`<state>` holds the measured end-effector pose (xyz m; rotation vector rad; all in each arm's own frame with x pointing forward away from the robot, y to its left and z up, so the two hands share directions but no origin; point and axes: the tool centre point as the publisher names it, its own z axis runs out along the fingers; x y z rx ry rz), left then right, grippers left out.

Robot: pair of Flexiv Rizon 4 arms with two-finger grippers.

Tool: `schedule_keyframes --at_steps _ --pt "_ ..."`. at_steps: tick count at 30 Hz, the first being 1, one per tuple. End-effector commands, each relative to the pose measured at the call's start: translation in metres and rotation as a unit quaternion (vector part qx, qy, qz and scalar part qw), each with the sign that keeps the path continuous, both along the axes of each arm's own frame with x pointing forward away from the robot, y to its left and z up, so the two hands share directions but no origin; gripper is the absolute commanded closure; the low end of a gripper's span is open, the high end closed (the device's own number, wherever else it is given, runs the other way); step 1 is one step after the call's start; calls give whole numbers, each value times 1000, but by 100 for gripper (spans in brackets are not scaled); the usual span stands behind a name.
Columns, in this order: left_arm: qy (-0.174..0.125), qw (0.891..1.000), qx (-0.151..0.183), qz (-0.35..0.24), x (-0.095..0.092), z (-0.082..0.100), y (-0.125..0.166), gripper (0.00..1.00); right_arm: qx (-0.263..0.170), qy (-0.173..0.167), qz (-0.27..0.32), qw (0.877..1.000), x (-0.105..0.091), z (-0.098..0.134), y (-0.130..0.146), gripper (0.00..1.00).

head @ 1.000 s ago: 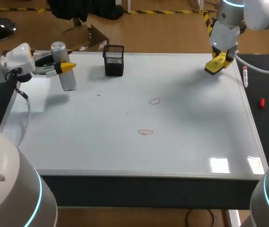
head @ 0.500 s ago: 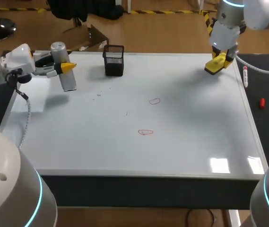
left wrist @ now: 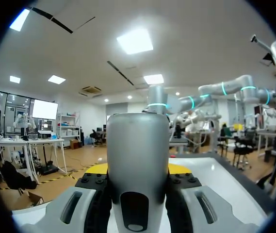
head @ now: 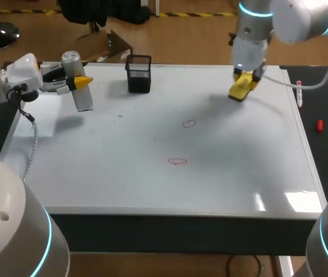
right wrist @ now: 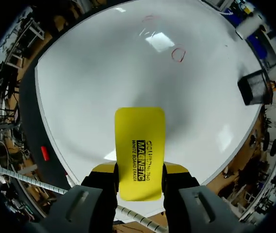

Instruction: Pick up the inspection probe, press it on each red-marked spot on the whiteboard one by one, put down the probe, pick up the eraser, and wipe off all the red marks.

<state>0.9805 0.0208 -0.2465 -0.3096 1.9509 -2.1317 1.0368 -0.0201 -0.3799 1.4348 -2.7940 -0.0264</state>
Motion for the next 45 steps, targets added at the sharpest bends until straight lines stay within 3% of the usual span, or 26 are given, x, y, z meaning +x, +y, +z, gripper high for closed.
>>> schedule_keyframes --at_steps 1,11,22,30,45 --pt "-1 1000 1 3 -2 2 -1 100 -1 -27 32 999 -37 -2 32 100" --pt "-1 1000 1 3 -2 2 -1 100 -24 -27 126 991 -83 -12 119 100" --pt "-1 1000 1 3 -2 2 -1 100 -26 -24 183 983 -106 -33 189 100" --pt "-1 1000 1 3 -2 2 -1 100 -1 -30 220 975 -109 -40 205 100" --pt "-1 1000 1 3 -2 2 -1 100 11 -27 233 972 -109 -47 202 100"
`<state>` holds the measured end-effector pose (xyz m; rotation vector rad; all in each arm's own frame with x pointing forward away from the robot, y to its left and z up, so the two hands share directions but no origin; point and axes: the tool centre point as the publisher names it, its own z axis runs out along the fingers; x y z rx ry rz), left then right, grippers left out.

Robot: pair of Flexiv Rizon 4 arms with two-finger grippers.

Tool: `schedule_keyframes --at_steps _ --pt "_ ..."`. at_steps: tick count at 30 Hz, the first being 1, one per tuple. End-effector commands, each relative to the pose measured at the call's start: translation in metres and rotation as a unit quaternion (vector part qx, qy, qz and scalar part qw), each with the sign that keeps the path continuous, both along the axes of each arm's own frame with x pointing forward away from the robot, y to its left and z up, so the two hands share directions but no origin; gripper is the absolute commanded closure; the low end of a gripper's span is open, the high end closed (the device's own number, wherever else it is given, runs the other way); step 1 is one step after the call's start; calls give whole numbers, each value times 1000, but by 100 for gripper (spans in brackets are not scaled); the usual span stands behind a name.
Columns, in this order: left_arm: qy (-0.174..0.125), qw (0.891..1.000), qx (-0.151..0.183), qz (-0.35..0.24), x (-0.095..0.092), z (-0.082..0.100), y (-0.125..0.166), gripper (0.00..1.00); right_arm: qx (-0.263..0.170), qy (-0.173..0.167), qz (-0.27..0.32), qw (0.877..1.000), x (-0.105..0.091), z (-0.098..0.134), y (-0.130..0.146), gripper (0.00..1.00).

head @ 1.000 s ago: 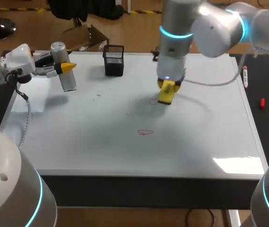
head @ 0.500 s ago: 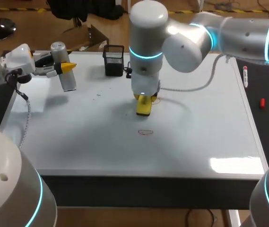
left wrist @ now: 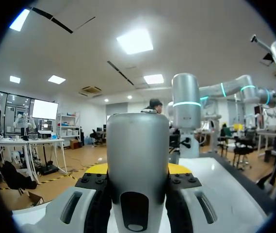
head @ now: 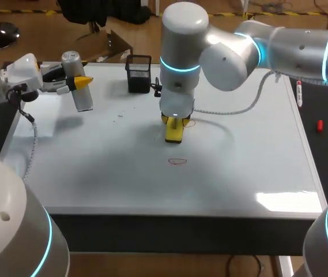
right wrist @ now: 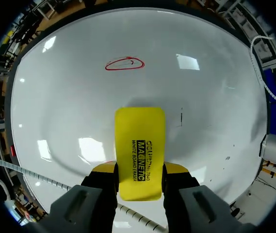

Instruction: Pick up the inspection probe, press it on each red-marked spot on the whiteboard one by one, put down the probe, pick up the eraser, and wipe off all the red marks.

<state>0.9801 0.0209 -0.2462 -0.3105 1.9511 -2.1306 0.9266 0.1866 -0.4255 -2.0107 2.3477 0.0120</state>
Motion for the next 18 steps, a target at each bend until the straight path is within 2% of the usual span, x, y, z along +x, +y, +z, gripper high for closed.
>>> schedule_keyframes --at_steps 1,10,18 --pt "-1 1000 1 3 -1 1 -1 100 2 1 2 1000 1 -2 -5 100" --pt "-1 1000 1 3 -1 1 -1 100 6 1 15 1000 4 -8 -14 100" --pt "-1 1000 1 3 -1 1 -1 100 -6 4 6 1000 9 -13 -34 100"
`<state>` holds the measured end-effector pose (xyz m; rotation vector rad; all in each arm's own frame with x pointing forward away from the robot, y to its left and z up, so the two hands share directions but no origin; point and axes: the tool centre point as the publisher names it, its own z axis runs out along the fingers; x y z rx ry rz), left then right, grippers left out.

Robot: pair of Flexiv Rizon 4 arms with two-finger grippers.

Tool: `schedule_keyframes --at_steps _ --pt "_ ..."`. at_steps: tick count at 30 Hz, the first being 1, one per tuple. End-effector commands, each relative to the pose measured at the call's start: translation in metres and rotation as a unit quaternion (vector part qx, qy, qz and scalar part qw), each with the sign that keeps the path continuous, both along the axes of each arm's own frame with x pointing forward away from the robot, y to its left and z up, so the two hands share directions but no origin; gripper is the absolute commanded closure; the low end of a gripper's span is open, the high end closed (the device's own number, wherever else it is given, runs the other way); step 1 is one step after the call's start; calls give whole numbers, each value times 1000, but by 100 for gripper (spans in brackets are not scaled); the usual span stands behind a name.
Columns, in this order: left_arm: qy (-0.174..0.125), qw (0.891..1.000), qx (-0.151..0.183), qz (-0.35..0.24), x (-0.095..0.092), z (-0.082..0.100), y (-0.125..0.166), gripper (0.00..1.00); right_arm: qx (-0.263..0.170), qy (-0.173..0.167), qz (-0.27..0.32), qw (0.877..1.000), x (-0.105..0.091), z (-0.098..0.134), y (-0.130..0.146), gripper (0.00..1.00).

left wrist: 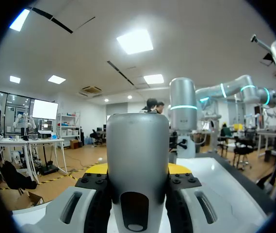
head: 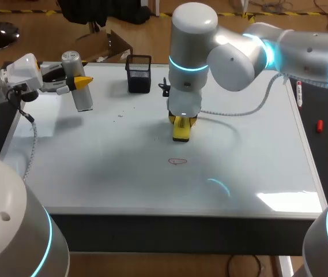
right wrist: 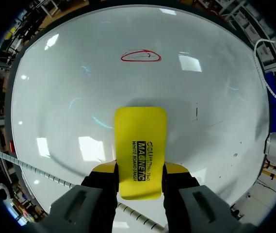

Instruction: Pick up the inspection probe, press it on each red-marked spot on the whiteboard one by one, put down the probe, pick up the eraser, and wipe off all the red marks.

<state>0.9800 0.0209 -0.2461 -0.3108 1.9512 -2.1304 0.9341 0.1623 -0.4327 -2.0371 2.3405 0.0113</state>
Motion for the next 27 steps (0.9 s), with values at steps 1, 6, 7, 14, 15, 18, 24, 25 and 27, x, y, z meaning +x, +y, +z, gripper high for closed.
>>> schedule_keyframes --at_steps 1,6,7,14,15,18,24,25,27 --pt "-1 1000 1 3 -1 1 -1 100 -2 0 -3 1000 1 -7 -12 100" --pt "-1 1000 1 3 -1 1 -1 100 -9 4 -14 1000 3 -10 -27 100" --pt "-1 1000 1 3 -1 1 -1 100 -10 4 -15 1000 3 -10 -29 100" --pt "-1 1000 1 3 -1 1 -1 100 -14 7 -32 999 4 -13 -46 100" --pt "-1 1000 1 3 -1 1 -1 100 -14 6 -36 999 4 -13 -48 100" --pt "-1 1000 1 3 -1 1 -1 100 -13 7 -44 999 3 -13 -55 100" --pt "-1 1000 1 3 -1 1 -1 100 -14 13 -56 998 0 -17 -66 100" --pt "-1 1000 1 3 -1 1 -1 100 -15 14 -58 998 0 -18 -68 100" --pt "-1 1000 1 3 -1 1 -1 100 -15 15 -61 998 0 -18 -71 100"
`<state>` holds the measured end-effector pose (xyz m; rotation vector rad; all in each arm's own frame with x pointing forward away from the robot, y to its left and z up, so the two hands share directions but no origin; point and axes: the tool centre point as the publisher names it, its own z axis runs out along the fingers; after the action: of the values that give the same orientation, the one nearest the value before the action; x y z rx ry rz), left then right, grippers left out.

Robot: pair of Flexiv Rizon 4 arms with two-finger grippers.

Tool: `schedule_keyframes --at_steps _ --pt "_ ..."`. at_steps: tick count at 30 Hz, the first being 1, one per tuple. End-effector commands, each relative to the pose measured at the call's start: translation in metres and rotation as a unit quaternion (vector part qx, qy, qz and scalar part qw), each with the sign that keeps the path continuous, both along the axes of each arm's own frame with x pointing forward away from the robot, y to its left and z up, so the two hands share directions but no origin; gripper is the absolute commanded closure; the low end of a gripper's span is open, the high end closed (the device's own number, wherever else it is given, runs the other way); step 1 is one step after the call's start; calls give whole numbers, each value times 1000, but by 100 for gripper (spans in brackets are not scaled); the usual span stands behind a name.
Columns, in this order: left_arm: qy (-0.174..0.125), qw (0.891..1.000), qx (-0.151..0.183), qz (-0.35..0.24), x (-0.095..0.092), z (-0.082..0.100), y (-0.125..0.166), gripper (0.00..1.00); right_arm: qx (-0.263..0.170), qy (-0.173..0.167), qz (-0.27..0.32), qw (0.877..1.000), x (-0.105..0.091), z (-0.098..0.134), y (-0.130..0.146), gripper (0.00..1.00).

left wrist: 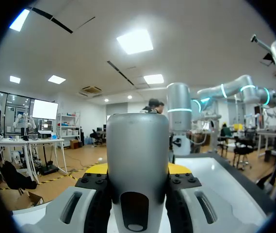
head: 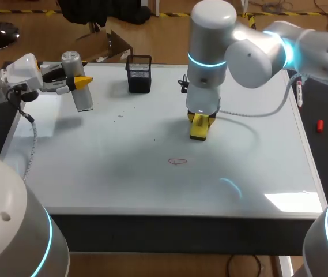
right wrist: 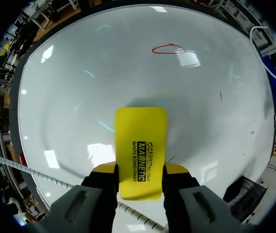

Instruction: Pick up the inspection probe, press it on each red-marked spot on the whiteboard one by one, put down the probe, pick up the eraser, and wipe off all the red marks.

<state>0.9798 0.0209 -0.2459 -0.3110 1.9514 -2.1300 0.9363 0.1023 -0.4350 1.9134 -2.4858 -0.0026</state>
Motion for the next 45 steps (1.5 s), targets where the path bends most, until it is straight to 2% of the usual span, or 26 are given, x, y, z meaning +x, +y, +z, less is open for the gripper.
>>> schedule_keyframes --at_steps 1,13,17,21,25,35,40,41,45 --pt "-1 1000 0 3 -1 1 -1 100 0 -1 -2 1000 -3 -16 -12 100" --pt "-1 1000 0 3 -1 1 -1 100 0 -16 -7 1000 2 2 -13 100" --pt "-1 1000 0 3 -1 1 -1 100 6 -22 9 1000 5 23 -14 100" --pt "-1 1000 0 3 -1 1 -1 100 5 -47 17 999 13 54 -19 100" --pt "-1 1000 0 3 -1 1 -1 100 -3 -58 22 998 19 70 -25 100" --pt "-1 1000 0 3 -1 1 -1 100 2 -48 -10 999 38 64 -50 100" --pt "-1 1000 0 3 -1 1 -1 100 36 -23 -38 998 58 55 -76 100" --pt "-1 1000 0 3 -1 1 -1 100 21 -21 -47 998 63 52 -83 100" --pt "-1 1000 0 3 -1 1 -1 100 11 -12 -66 998 79 48 -104 100"
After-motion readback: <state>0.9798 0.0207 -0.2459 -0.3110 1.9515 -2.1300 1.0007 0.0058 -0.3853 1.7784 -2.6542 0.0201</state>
